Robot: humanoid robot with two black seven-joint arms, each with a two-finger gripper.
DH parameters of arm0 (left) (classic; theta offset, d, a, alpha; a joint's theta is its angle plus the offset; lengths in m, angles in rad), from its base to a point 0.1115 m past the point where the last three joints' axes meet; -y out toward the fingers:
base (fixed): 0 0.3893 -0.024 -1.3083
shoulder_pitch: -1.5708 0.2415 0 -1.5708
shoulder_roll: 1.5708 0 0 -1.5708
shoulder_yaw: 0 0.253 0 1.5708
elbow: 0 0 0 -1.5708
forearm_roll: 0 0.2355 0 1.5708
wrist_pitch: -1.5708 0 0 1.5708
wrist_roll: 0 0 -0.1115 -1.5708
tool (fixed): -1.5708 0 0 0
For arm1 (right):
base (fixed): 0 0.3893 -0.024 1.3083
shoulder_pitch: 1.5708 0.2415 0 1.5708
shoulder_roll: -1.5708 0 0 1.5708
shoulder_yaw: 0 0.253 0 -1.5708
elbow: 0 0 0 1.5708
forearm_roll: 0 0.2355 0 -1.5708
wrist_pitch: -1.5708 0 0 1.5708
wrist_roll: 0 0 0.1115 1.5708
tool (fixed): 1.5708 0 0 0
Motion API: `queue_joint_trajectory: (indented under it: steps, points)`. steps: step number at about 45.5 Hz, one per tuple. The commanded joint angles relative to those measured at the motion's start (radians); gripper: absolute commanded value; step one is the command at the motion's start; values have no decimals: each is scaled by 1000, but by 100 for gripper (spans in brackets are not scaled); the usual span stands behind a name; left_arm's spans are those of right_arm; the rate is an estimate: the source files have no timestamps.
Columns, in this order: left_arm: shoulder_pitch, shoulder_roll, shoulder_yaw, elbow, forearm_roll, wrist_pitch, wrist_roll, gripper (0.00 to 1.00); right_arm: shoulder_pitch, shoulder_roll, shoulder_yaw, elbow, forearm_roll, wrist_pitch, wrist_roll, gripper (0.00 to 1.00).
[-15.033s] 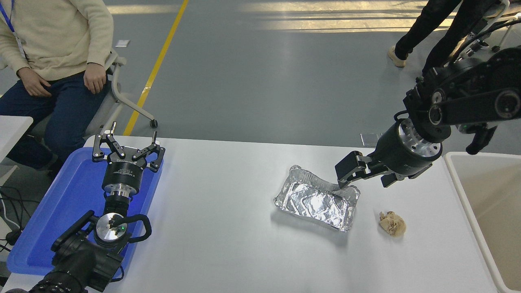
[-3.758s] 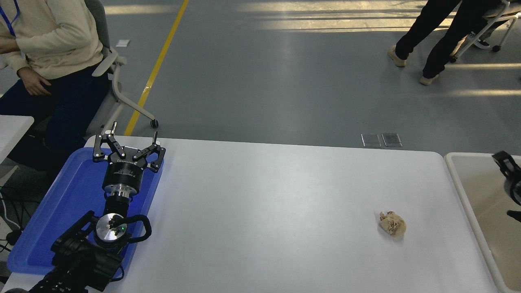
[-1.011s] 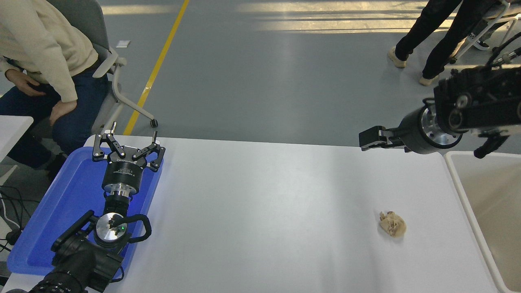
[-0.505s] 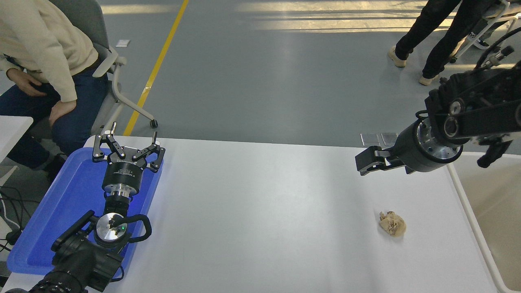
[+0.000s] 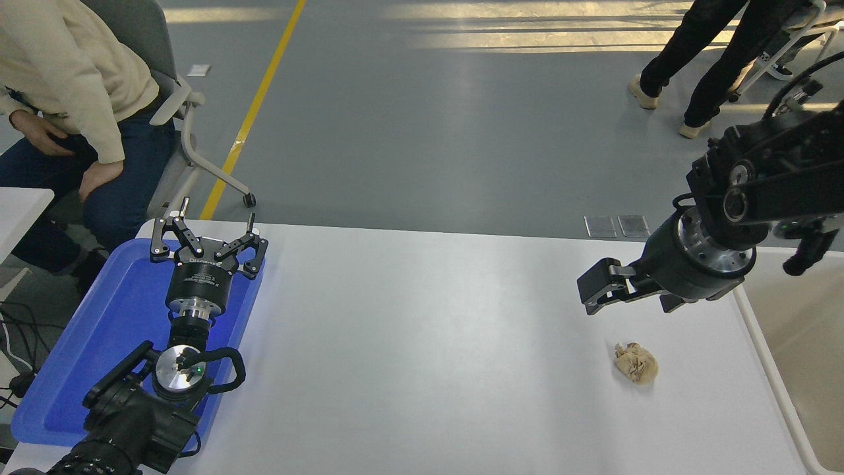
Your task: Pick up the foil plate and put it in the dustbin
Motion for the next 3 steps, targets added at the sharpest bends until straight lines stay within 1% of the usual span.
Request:
queue_joint_trajectory:
  steps: [1,3]
  points:
    - [0,0,0,0,0,0,0,100,17,-3,6,-1,1,46,0,100]
    - [0,0,0,0,0,0,0,100,18,-3,6,-1,1,57,0,100]
